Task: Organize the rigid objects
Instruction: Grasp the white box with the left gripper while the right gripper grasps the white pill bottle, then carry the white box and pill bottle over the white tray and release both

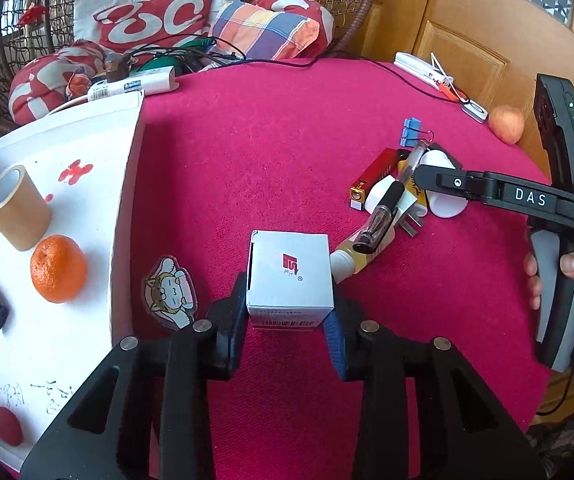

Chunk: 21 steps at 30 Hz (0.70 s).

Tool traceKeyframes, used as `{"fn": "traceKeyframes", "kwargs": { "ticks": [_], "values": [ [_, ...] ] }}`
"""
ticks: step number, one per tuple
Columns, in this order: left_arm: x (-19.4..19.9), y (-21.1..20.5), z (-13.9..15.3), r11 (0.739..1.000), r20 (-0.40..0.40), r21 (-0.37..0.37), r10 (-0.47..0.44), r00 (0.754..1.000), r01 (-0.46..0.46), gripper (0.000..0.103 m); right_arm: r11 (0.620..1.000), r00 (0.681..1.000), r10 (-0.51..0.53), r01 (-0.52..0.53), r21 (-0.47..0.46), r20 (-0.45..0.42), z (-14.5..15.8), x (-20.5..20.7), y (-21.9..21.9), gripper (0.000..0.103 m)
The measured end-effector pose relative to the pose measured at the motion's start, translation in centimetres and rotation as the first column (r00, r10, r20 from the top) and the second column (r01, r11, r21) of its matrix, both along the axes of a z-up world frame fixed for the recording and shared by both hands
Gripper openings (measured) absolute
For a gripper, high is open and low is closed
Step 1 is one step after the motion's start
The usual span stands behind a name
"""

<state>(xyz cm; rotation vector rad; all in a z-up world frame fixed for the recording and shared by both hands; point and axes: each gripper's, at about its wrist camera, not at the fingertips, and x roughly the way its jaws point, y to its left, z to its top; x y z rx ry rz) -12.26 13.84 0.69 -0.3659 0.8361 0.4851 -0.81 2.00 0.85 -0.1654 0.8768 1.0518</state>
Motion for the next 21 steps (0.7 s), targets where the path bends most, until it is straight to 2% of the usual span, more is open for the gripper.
{"fn": "traceKeyframes", "kwargs": {
  "ticks": [4, 5, 6, 11, 17, 21],
  "values": [
    [0.0, -0.3, -0.5, 1.0, 0.006, 0.008, 0.004, 1.0, -0.004, 0.033, 1.0, 0.996, 0.012, -0.01, -0.03, 0.091, -0.1, -0.9, 0.5, 0.069],
    [-0.1, -0.4, -0.4, 1.0, 0.014, 0.016, 0.007, 1.0, -0.007, 0.032, 0.999, 0.995, 0.022, -0.019, -0.03, 0.094, 0.0, -0.9, 0.3, 0.056],
    [-0.2, -0.5, -0.2, 1.0, 0.021, 0.022, 0.01, 1.0, -0.01, 0.032, 0.999, 0.997, 0.041, -0.039, -0.017, 0.07, 0.0, -0.6, 0.0, 0.037],
    [-1.4, -1.1, 1.1, 0.999, 0.071, 0.047, 0.007, 0.997, -0.01, 0.031, 0.998, 0.998, 0.06, -0.061, 0.035, 0.008, 0.6, -0.2, -2.5, 0.036],
    [-2.5, -1.9, 3.0, 0.999, 0.14, 0.04, -0.009, 0.99, 0.004, 0.031, 0.99, 0.999, 0.051, -0.05, 0.128, 0.002, 3.2, -0.9, -5.2, 0.036],
    [-2.7, -2.7, 4.1, 0.998, 0.141, 0.058, -0.022, 0.99, 0.014, 0.031, 0.981, 0.998, 0.064, -0.061, 0.186, -0.01, 5.2, -1.6, -6.2, 0.036]
  ]
}}
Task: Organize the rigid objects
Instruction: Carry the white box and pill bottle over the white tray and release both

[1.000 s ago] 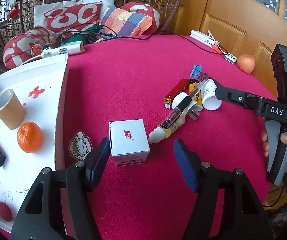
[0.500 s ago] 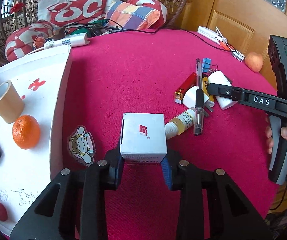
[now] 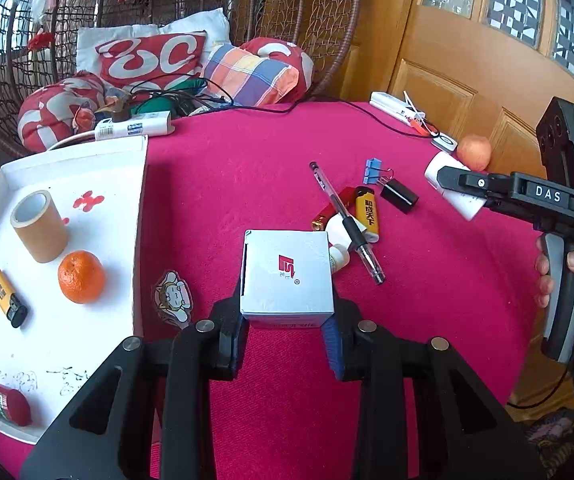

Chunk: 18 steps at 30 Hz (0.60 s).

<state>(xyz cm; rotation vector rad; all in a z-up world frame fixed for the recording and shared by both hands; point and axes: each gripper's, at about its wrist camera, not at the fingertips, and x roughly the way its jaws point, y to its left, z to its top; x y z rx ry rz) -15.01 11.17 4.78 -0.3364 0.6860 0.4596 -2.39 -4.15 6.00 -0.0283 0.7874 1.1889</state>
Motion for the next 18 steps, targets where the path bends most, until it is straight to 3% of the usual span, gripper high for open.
{"fn": "traceKeyframes", "kwargs": {
  "ticks": [4, 8, 18],
  "values": [
    [-0.9, 0.3, 1.1, 0.998, -0.037, -0.04, 0.038, 0.999, -0.039, 0.031, 1.0, 1.0, 0.005, -0.004, 0.004, -0.027, 1.4, -1.0, 0.1, 0.036],
    [-2.0, 0.7, 2.5, 0.997, -0.075, -0.032, 0.064, 0.995, -0.067, 0.031, 1.0, 0.999, 0.013, -0.014, -0.017, -0.048, 3.1, -1.6, 0.7, 0.036],
    [-5.8, 3.1, 4.6, 0.984, 0.005, -0.049, 0.171, 0.985, -0.17, 0.031, 0.992, 0.992, 0.119, -0.12, -0.027, -0.033, 4.5, -4.0, 3.6, 0.036]
  ]
}}
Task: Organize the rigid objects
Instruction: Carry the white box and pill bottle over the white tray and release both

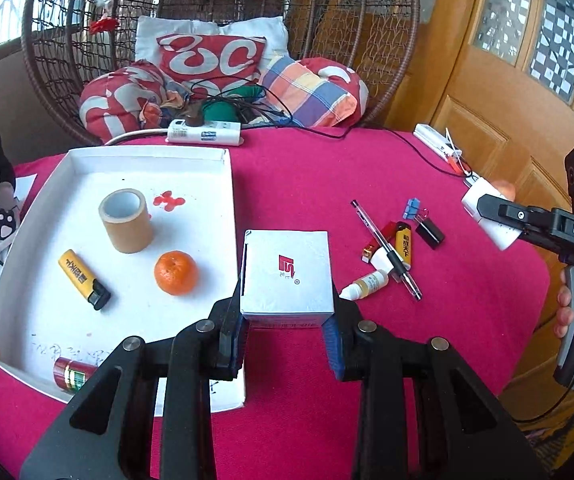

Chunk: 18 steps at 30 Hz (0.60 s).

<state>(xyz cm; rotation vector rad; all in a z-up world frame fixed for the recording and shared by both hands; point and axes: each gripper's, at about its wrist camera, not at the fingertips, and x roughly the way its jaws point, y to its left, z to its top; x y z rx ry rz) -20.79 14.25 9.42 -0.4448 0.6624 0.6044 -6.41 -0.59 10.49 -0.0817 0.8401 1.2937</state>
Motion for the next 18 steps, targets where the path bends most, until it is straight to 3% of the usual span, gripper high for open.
{"fn": "traceKeyframes", "kwargs": {
  "ticks": [18],
  "values": [
    [-5.0, 1.2, 2.8, 0.992, 0.08, 0.066, 0.106, 0.991, -0.111, 0.031, 0.989, 0.988, 0.117, -0.125, 0.077, 0.101, 3.9, -3.4, 2.9, 0.036]
  ]
}}
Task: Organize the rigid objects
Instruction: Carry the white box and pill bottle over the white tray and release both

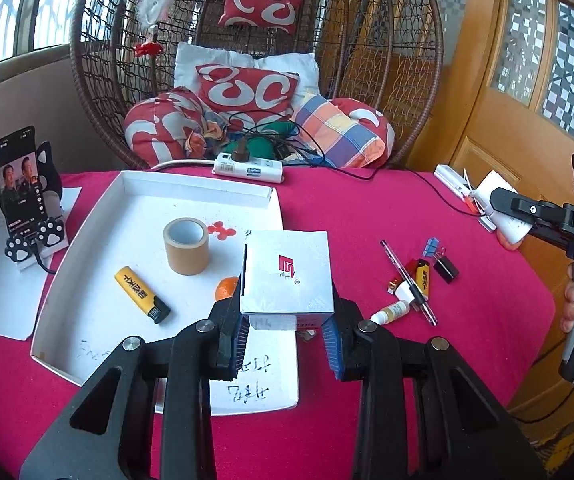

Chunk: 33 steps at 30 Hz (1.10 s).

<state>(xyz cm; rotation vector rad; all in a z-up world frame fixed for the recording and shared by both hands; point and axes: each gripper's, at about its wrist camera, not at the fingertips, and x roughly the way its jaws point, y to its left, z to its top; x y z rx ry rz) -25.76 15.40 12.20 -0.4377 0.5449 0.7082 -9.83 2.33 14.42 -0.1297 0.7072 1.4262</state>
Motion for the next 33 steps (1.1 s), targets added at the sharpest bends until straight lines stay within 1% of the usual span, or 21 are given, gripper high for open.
{"fn": "traceKeyframes", "kwargs": {
  "ticks": [4, 6, 9, 11, 13, 19, 22, 26, 33],
  "values": [
    [-2.0, 0.4, 0.6, 0.998, 0.028, 0.04, 0.051, 0.998, -0.052, 0.031, 0.999, 0.999, 0.036, -0.037, 0.023, 0.027, 1.0, -0.9, 1.1, 0.036],
    [-3.1, 0.4, 0.9, 0.994, 0.052, 0.074, 0.072, 0.996, -0.076, 0.031, 0.997, 0.997, 0.067, -0.069, 0.039, 0.046, 1.5, -1.4, 1.7, 0.036],
    [-4.9, 0.4, 1.1, 0.984, 0.098, 0.125, 0.111, 0.989, -0.123, 0.031, 0.99, 0.991, 0.102, -0.11, 0.09, 0.082, 2.2, -2.4, 2.3, 0.036],
    [-6.0, 0.8, 1.0, 0.98, 0.109, 0.126, 0.14, 0.984, -0.153, 0.031, 0.986, 0.99, 0.111, -0.121, 0.118, 0.087, 2.2, -3.0, 2.7, 0.036],
    [-6.7, 1.3, 0.9, 0.978, 0.107, 0.126, 0.155, 0.982, -0.168, 0.031, 0.982, 0.988, 0.134, -0.143, 0.12, 0.075, 2.1, -3.6, 3.4, 0.036],
    [-8.1, 3.6, 1.4, 0.967, 0.097, 0.139, 0.199, 0.975, -0.211, 0.031, 0.974, 0.972, 0.206, -0.214, 0.066, 0.111, 1.6, -5.9, 6.7, 0.036],
    [-8.4, 5.3, 1.3, 0.964, 0.1, 0.118, 0.226, 0.969, -0.237, 0.031, 0.969, 0.964, 0.234, -0.241, 0.049, 0.125, 1.2, -7.2, 8.6, 0.036],
    [-7.6, 6.6, 0.7, 0.962, 0.079, 0.116, 0.241, 0.967, -0.249, 0.031, 0.967, 0.96, 0.252, -0.256, 0.013, 0.118, 0.2, -8.2, 11.1, 0.036],
    [-5.2, 8.3, -1.7, 0.969, 0.039, 0.08, 0.233, 0.972, -0.235, 0.031, 0.97, 0.968, 0.24, -0.236, -0.063, 0.072, -2.6, -7.9, 15.1, 0.036]
  ]
}}
